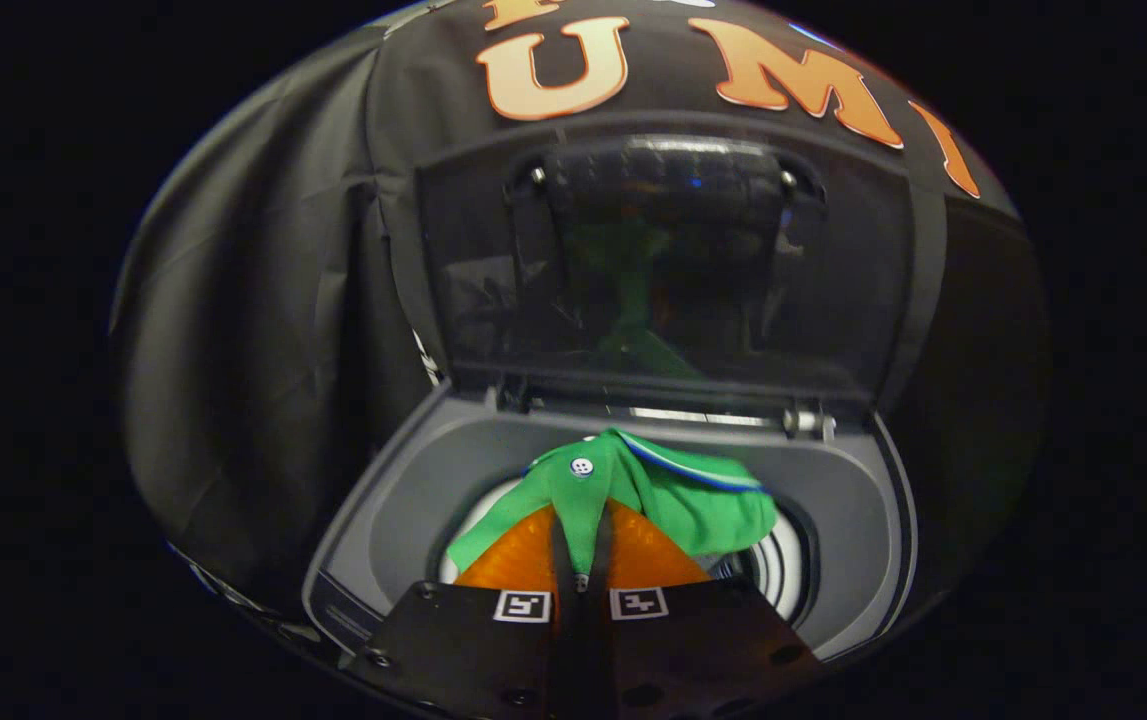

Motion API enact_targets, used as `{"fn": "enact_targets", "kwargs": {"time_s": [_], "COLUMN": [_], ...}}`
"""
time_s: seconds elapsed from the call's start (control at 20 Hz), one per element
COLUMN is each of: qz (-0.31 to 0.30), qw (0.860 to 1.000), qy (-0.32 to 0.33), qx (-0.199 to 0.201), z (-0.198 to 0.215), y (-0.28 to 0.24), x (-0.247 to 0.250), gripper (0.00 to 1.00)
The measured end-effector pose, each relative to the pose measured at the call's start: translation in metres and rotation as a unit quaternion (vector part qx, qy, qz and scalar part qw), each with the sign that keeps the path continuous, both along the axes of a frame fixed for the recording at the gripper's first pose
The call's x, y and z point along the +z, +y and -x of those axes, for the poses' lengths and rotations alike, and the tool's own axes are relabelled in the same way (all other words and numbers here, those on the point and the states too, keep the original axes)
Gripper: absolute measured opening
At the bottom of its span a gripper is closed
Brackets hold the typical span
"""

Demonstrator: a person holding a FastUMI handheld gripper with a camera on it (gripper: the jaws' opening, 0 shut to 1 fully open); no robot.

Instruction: Put the clothes into the washing machine and then close the washing machine lid.

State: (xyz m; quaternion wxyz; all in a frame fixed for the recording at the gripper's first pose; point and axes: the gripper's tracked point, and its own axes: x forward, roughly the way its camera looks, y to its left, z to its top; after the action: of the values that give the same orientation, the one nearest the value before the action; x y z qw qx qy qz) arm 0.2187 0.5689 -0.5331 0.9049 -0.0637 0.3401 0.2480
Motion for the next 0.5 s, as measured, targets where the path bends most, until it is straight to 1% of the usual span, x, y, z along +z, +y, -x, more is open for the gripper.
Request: {"fn": "enact_targets", "kwargs": {"time_s": [0.1,0.15,0.2,0.35,0.5], "qz": [-0.006,-0.002,0.002,0.021,0.012], "qw": [0.999,0.998,0.997,0.997,0.997], "qy": [0.04,0.056,0.072,0.064,0.067], "qx": [-0.023,-0.031,-0.029,-0.026,-0.046], "z": [0.005,0.004,0.004,-0.006,-0.017], "y": [-0.008,-0.009,-0.008,-0.011,-0.01], "x": [-0.018,-0.022,-0.026,-0.027,-0.02], "gripper": [0.08,0.08,0.08,0.08,0.08]}}
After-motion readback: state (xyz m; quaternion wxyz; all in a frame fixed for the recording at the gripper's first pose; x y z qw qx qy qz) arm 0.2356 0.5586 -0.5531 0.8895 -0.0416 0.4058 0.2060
